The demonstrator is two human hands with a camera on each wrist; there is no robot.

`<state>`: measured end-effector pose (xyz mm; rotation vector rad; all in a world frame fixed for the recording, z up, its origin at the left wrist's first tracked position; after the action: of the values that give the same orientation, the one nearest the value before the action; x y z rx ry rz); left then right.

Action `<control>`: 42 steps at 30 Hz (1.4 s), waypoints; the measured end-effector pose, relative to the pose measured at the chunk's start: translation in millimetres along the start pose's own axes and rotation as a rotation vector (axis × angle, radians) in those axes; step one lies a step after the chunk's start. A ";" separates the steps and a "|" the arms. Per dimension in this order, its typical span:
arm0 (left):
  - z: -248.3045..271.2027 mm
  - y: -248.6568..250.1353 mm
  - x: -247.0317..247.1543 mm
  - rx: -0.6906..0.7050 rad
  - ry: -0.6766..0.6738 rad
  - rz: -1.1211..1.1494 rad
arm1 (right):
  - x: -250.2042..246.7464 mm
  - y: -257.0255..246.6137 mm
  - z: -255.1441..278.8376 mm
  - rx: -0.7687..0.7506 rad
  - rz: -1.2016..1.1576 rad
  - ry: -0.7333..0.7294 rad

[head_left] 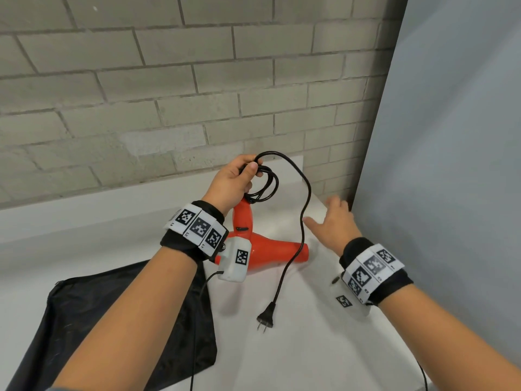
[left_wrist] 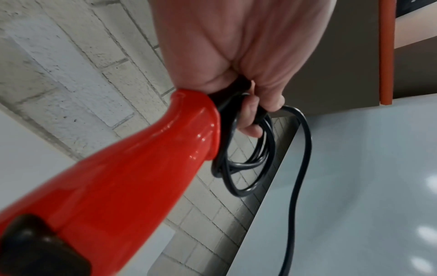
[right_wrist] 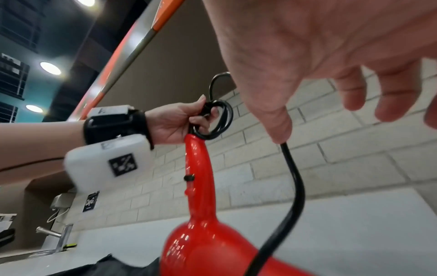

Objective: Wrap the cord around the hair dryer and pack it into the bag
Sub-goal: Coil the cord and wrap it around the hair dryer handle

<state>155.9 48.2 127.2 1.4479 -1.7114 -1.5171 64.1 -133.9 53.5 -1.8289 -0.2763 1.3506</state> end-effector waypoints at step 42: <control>-0.1 -0.8 -1.3 -0.016 0.084 -0.014 | 6.5 -55.4 16.4 -0.342 -0.960 0.125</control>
<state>156.8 49.4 126.9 1.4963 -1.6396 -1.4531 68.1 -86.9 87.5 -1.6557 -1.1948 0.5256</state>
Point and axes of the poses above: each hand's wrist, its own z-axis away from the middle knuckle, its own x-axis out of the palm, y = z × x, the point moved 4 cm from there along -z, towards the middle knuckle, and after that the axes turned 8 degrees about -z, right-handed, at the moved point
